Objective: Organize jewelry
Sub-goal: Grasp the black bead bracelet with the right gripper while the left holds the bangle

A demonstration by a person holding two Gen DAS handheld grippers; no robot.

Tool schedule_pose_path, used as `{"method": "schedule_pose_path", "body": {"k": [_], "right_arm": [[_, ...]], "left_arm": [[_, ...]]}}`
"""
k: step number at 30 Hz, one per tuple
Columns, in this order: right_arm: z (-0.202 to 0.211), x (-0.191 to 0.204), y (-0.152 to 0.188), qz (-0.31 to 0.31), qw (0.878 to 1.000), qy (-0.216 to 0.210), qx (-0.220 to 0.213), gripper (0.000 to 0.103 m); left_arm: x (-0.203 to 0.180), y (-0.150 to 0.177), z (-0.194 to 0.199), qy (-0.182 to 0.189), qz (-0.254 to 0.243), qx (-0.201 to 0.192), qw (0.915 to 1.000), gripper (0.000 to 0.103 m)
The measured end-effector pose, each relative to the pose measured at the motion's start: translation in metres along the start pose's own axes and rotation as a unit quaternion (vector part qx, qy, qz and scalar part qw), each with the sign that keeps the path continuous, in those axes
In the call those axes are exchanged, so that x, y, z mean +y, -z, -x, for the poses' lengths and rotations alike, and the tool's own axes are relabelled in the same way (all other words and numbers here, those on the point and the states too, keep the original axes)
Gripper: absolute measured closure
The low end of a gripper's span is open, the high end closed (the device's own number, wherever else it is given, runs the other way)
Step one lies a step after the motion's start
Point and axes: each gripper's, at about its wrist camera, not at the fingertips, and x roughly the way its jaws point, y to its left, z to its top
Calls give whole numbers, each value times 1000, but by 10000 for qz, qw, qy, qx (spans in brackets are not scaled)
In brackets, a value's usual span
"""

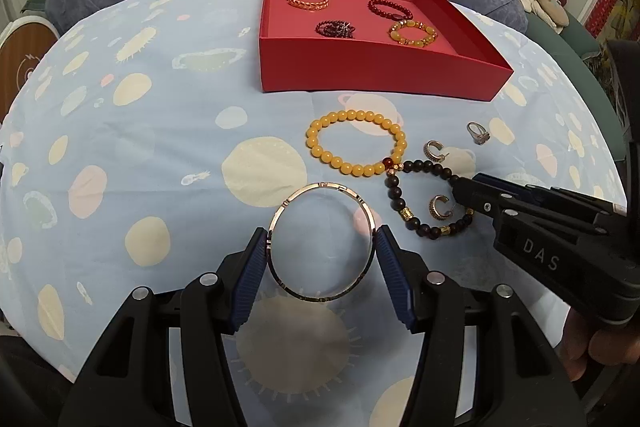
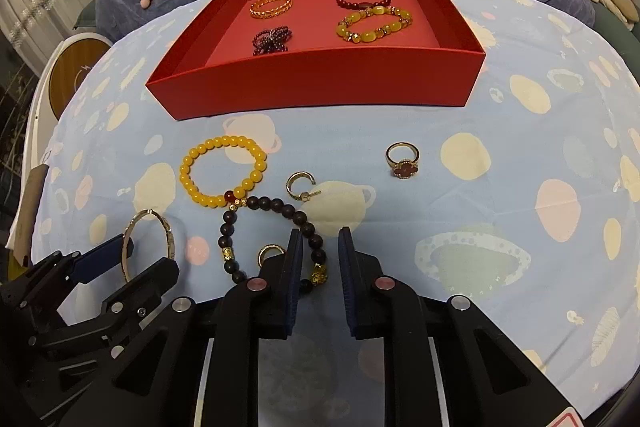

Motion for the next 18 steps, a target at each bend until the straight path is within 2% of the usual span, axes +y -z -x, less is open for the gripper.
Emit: {"method": "schedule_pose_path", "body": {"k": [9,12,18], "right_arm": [[2,4,6,285,9994,176,-91,96],[7,1,5,146,9998,73,-90,96],[35,1,-3,96,9993,-41,-356,96]], "left_arm": [[3,0,-2,20,81,28,10000,50],[4,-1,1,21,98,11,9999,50],[5,-6,13,45,125,-85,9999,50]]}}
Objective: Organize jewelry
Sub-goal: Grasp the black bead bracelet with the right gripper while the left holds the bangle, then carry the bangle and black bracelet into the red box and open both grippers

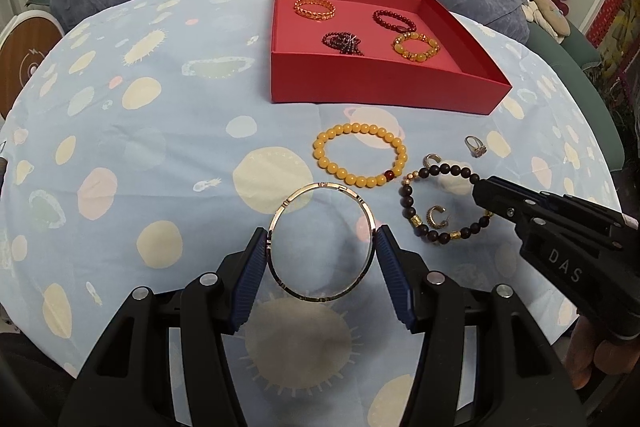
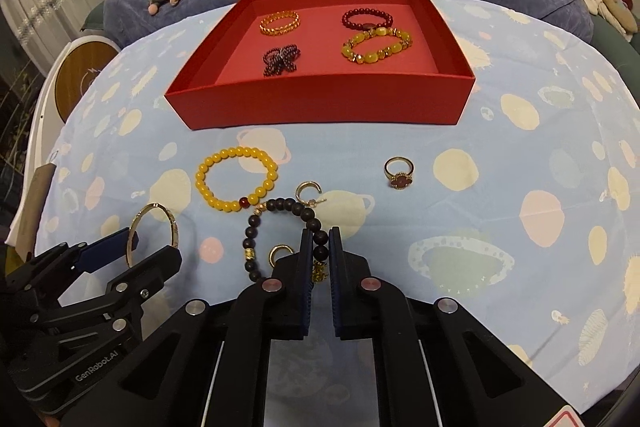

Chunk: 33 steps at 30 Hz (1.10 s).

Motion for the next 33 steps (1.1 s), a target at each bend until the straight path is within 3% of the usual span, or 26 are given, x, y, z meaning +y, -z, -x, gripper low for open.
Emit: {"method": "schedule_pose_path", "body": {"k": [10,18,22,26,33], "right_arm": [[59,-3,-19,74,9990,-56,-435,96],[79,-8,-66,154,9970,-73,-751,96],[73,-9,-98,92,9962,-179,-852,96],[55,-12,-125,-37,9958,-320,-856,96],[-4,-28,-139,-423,9968,-480,-469,96]], "left_arm": [[-4,-19,36,143,-61,-181,9997,50],[-19,-71,51,291,-360,-376,9982,50],[-29,-109,44,492,-502,-360,9969,50],[-35,-139,25,466,-570,-343,9967,50],[-37,-151,-30,414,-616,0,9972,50]]}}
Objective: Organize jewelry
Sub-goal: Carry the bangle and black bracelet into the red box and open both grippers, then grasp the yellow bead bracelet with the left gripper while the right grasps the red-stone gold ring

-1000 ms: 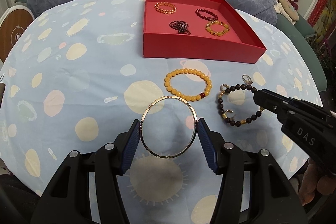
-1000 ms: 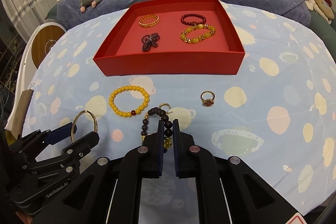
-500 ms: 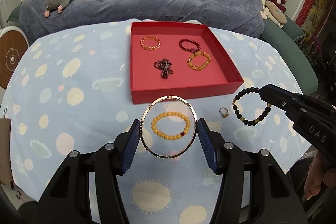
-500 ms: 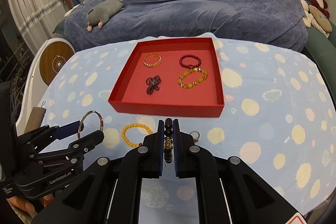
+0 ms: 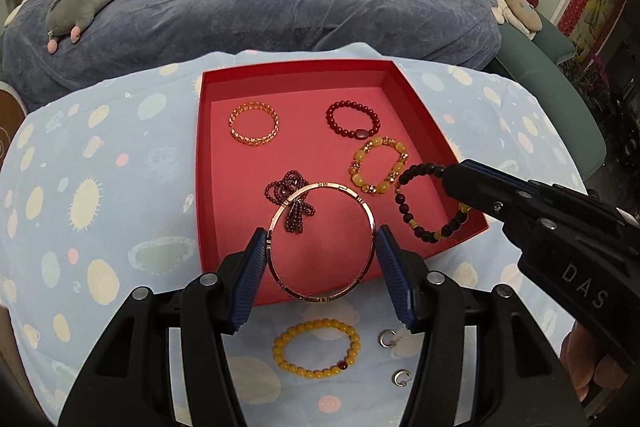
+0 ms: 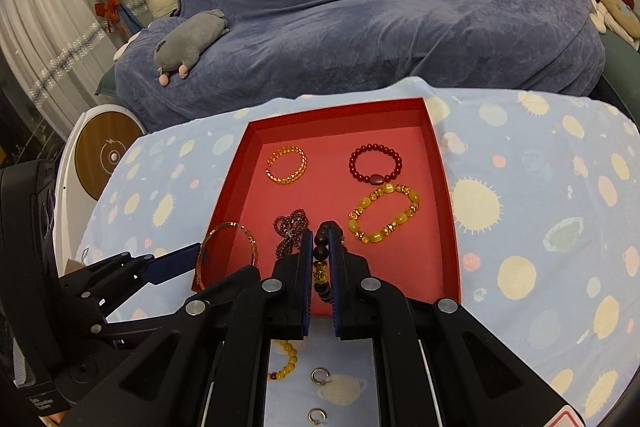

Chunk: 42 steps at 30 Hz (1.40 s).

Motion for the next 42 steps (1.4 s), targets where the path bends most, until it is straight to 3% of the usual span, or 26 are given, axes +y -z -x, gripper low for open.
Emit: {"method": "schedule_pose_path", "body": {"k": [7,16,19,22,24,31,42], "right_arm": [[-38,-22,13,-48,9990,249,376,96],[-49,-26,22,159,9973,586,410,95],[-44,-25,23,216,9967,726,303,88],[-34,-23,22,222,9966,778,151,73],[-26,-22,21,228,9966,796,44,70],[-1,-20,29,203,9966,789,-79,70],[27,-12,73,142,9970,754,28,70]], "left_arm": [[11,12,-36,-126,17,295,9995,50],[16,17,-44,-141,130,270,9995,50],[19,17,-42,-154,227,239,9993,47],[22,17,-34,-219,372,81,9990,35],[24,17,-28,-205,463,-26,9987,32],[29,28,-2,-180,681,-219,9973,30],[22,68,29,-218,666,-245,9972,30]]}}
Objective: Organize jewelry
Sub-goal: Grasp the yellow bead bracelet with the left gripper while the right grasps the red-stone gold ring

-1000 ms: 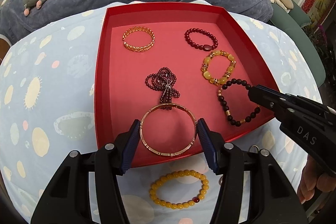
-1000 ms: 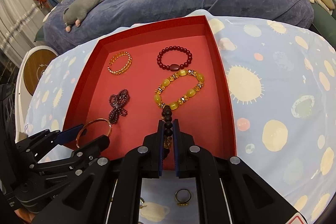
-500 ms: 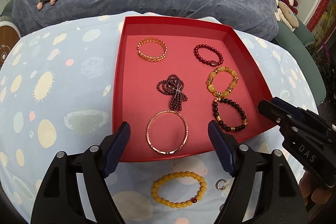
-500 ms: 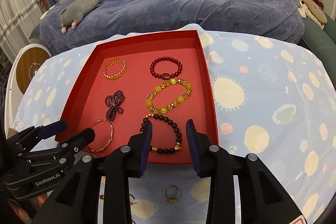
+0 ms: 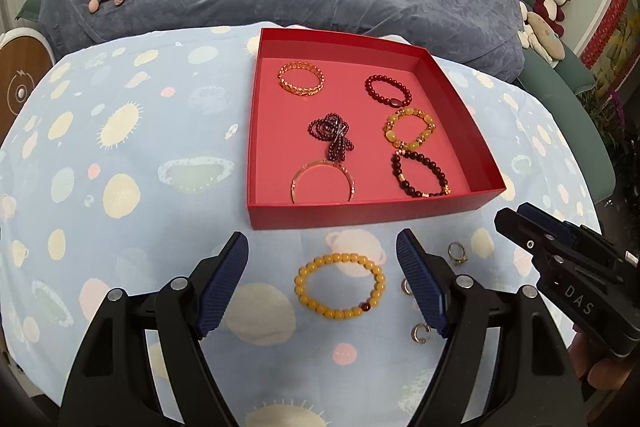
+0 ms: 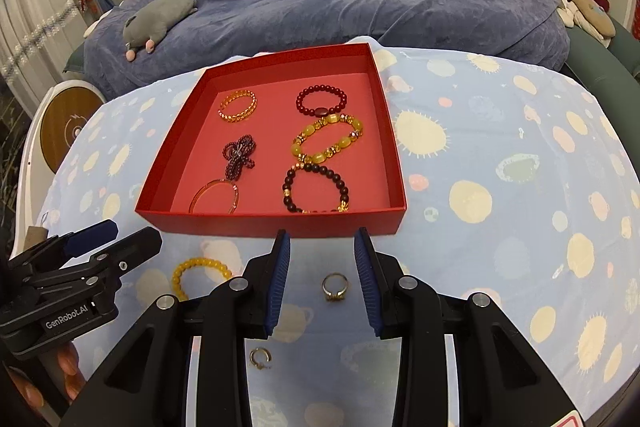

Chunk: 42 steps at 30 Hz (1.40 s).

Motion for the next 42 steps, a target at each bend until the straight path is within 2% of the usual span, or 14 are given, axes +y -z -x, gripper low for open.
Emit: {"method": "schedule_pose_path", "body": {"k": [13,20,31,36,40,42], "right_arm": [[14,1,61,-41,9996,33,295,70],[12,0,79,-17,9991,53,429,70],[-1,-6,79,-75,9985,75,534,70],[-10,-10,72,-100,9983,100,557,70],[-20,-13,64,-133,9983,105,551,70],[-25,-12,59,-108,9984,115,540,70]], "left_arm": [[4,48,13,-121,78,182,9997,30],[6,65,4,-188,164,331,9991,30],[7,51,-27,-365,192,422,9983,31],[4,42,-47,-306,94,565,9979,45],[-1,38,-52,-344,-118,512,9980,51],[-2,37,-52,-269,-180,508,9982,64]]}}
